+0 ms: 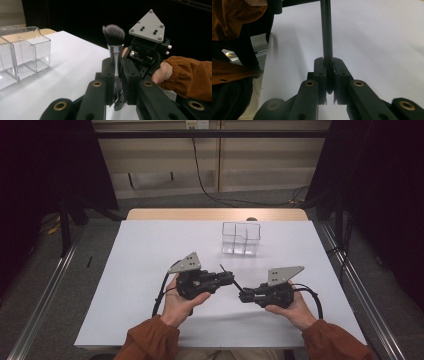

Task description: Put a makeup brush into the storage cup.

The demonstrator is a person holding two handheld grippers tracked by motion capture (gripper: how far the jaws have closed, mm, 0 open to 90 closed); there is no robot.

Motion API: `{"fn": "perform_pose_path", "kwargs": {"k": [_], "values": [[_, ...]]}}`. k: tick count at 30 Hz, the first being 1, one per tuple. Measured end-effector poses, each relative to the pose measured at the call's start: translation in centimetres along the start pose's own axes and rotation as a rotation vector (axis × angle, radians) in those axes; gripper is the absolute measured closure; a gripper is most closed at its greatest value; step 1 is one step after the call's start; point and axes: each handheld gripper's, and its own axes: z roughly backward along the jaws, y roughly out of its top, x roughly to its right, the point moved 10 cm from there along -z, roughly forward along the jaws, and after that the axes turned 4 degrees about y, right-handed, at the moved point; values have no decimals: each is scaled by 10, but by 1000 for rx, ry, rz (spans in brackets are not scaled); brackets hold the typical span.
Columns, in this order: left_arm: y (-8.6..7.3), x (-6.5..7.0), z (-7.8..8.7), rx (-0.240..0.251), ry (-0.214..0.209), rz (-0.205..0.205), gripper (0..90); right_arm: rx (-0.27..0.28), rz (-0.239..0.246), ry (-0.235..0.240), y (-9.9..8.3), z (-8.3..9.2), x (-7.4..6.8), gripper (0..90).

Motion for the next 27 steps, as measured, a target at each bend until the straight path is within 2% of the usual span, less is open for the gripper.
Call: {"fn": "perform_pose_path", "kwargs": {"k": [5,7,13,19,22,27], "values": [[6,7,1,7,8,-34,839,19,-9,3,2,2,0,785],[7,7,2,8,12,-35,839,21,-12,6,3,2,-1,760],[6,3,4,-1,24,-36,839,28,-30,-6,5,2,0,625],[6,3,6,-20,26,-52,839,46,-35,-10,9,6,1,532],[6,3,6,-24,26,-57,839,60,-38,-8,11,7,0,428],[8,-1,9,-23,31,-42,839,75,-50,-20,13,10,1,287]]}}
